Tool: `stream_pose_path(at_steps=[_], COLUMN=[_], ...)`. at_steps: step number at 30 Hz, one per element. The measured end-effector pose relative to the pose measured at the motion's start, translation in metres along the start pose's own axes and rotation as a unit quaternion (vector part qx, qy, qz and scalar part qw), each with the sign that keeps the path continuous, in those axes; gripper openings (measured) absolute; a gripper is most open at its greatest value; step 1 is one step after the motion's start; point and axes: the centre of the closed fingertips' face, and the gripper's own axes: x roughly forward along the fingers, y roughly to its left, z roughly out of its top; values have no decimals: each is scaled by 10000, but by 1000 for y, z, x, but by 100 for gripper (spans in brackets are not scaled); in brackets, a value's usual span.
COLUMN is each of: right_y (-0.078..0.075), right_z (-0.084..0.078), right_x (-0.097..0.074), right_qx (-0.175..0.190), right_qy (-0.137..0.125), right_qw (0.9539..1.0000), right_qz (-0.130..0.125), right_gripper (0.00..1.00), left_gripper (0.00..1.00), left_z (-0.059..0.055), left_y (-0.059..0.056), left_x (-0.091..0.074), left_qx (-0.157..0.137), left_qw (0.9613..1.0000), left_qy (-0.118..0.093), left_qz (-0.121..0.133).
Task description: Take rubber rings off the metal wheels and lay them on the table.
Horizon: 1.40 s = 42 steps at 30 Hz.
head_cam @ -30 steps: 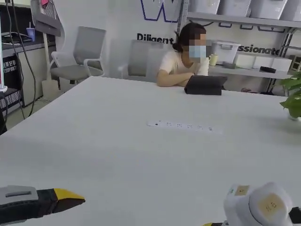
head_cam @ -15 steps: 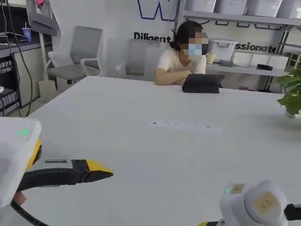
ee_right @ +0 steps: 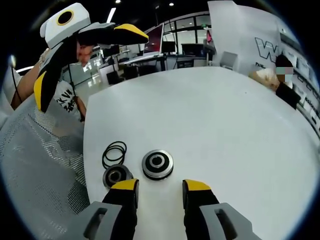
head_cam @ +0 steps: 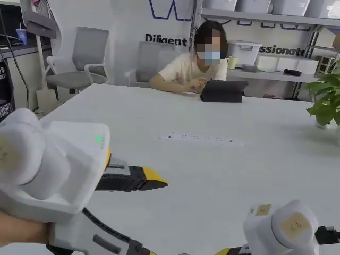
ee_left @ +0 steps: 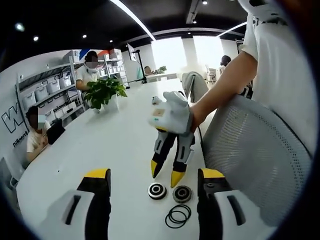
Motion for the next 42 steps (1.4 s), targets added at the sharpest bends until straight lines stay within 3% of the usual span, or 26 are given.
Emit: stream_pose_path(at_steps=[4,8,13,17,19,22,26,32,39,42], right_y=[-1,-2,-3,-4,-4,-3,-3,-3,1,3], right_z=[1,2,1,1,2,1,1,4,2,1], right_x=[0,-1,-2,-2,-2,-1,-1,-1,1,4], right_qx=[5,15,30,38,53,50,55,220,253,219], right_qy=[-26,-54,-65,-68,-81,-75,-65,-181,-150,-110], right_qw=[10000,10000,10000,9999,9999,9999,10000,9996,9996,9997], right_qz=[-11,-23,-53,-74,-71,-61,-52,-29,34,78], right_gripper=[32,32,32,32,32,32,31,30,29,29], left_gripper=[66,64,62,56,56,54,50,39,32,27], left_z=[2,-2,-7,-17,-29,-37,-50,-74,-82,-84], left_y=[9,12,18,23,25,26,24,12,2,4], left_x=[12,25,38,44,48,50,55,66,75,76], left_qx=[-107,-134,-424,-517,-674,-850,-1045,-1118,-977,-1133], left_qw=[9998,9998,9986,9983,9975,9958,9939,9936,9950,9934], left_qy=[-141,-129,-301,-266,-197,-267,-253,37,189,122], left_qz=[-46,-116,-116,-38,55,207,259,153,44,84])
